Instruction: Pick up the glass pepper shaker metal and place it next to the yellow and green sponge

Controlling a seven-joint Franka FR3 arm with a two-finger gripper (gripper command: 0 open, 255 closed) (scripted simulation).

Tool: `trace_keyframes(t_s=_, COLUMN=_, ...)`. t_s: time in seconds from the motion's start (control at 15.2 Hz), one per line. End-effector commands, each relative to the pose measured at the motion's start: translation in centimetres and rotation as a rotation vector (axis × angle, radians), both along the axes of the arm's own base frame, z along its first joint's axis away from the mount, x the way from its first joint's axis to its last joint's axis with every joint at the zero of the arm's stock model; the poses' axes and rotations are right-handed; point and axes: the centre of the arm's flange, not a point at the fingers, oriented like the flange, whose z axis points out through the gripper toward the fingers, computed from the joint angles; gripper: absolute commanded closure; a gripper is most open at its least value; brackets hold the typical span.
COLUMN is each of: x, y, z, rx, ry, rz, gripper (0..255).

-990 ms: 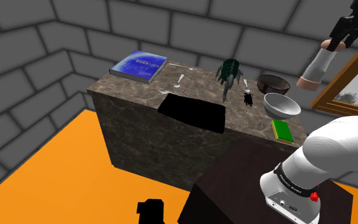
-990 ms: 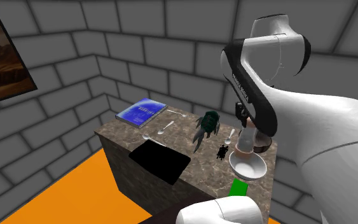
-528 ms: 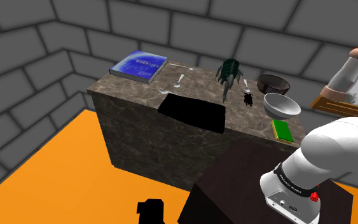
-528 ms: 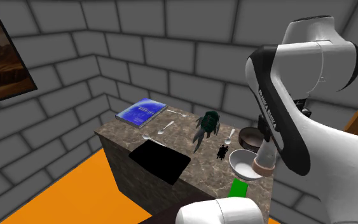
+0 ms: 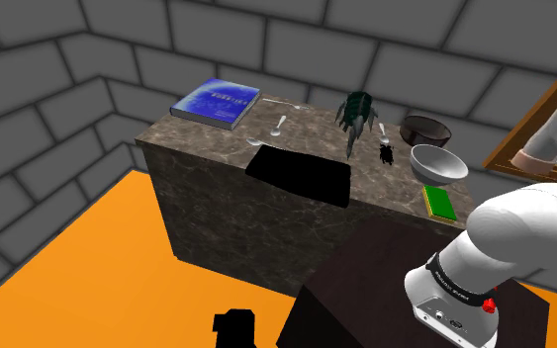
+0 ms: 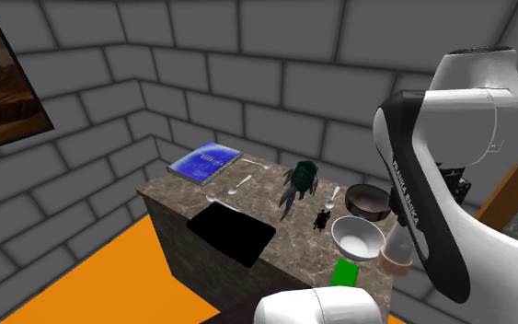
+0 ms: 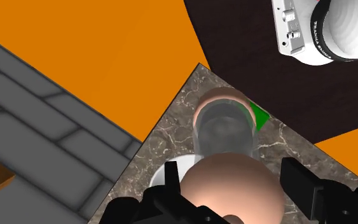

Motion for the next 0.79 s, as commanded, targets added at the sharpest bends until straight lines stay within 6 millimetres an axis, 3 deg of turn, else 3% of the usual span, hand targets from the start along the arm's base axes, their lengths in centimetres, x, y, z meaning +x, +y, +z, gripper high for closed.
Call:
trace_keyframes(t_s=0.0, x=0.0, y=0.0, z=-1.0, rx=0.000, ry=0.000, rz=0.000, gripper=255)
trace_keyframes(t_s=0.73, x=0.0, y=0.0, z=-6.8, rx=0.000, ry=0.000, rz=0.000, gripper=255)
